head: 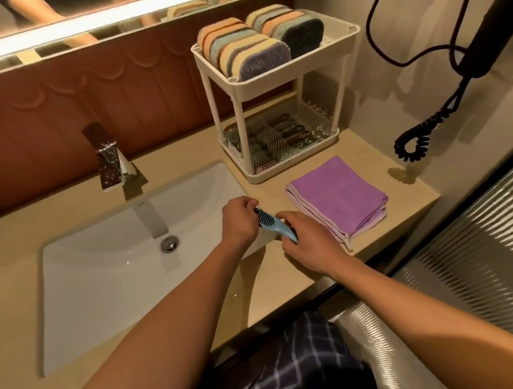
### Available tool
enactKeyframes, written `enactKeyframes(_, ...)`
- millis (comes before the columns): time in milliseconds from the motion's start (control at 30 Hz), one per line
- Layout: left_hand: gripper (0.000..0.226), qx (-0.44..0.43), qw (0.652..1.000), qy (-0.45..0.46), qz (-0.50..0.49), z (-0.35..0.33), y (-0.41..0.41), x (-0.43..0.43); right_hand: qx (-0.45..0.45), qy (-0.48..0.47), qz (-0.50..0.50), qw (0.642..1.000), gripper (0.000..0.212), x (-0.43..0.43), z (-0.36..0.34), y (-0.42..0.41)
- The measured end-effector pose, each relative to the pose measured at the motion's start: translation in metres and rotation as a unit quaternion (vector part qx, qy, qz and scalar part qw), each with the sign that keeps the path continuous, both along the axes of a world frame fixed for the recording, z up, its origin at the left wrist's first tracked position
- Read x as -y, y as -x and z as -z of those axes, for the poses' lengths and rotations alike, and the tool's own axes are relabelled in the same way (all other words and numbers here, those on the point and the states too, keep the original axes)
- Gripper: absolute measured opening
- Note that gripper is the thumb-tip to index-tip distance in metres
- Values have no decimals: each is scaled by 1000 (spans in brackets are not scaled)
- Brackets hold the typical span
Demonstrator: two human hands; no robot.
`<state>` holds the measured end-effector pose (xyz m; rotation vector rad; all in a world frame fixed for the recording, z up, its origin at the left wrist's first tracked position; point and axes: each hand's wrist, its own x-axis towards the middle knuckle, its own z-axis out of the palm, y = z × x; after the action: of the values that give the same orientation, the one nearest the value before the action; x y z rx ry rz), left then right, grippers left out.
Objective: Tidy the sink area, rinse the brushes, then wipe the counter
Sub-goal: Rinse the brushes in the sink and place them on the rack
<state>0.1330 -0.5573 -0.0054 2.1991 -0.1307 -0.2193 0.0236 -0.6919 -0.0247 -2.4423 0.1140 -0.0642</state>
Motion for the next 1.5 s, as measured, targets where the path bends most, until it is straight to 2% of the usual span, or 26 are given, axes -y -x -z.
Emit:
enactKeyframes(167,33,47,994,-17,102,-13,-13,18,16,-19,56,998,49,13,-5,-7)
enactKeyframes(267,44,120,974,-74,180,-16,-22,31,33,-32,92,995,47,26,-12,-16)
enactKeyframes(367,50,186,953,-117,209,-12,-29,39,42,-37,129,990,43,42,-16,-33)
enactKeyframes(567,54,205,922,-184,274,-21,-36,58,34,-60,194,979,45,60,-27,-65)
enactKeyframes(700,61,168,933,-190,255,-23,-54,80,37,-54,217,974,44,74,-34,-89)
enactKeyframes(867,70,168,920,-232,267,-30,-82,105,58,-20,210,976,47,95,-39,-129)
enactKeyframes(967,63,124,928,-231,264,-28,-97,121,63,10,213,975,44,109,-38,-156)
enactKeyframes(1067,31,77,940,-216,252,-19,-119,135,50,49,215,974,31,124,-37,-181)
enactKeyframes(1100,27,63,940,-213,259,-13,-127,140,40,55,223,973,26,129,-38,-188)
enactKeyframes(1167,45,37,932,-232,275,-3,-142,148,24,70,231,970,21,138,-37,-201)
enactKeyframes(1233,56,66,932,-244,261,9,-160,158,10,72,235,969,16,143,-33,-213)
enactKeyframes(1300,55,154,930,-233,240,13,-171,166,-2,69,242,968,16,148,-28,-223)
enactKeyframes(1367,54,199,923,-227,236,10,-175,174,-25,44,248,968,19,156,-19,-232)
enactKeyframes(1500,62,207,920,-252,218,25,-186,188,-66,-35,259,963,31,168,0,-245)
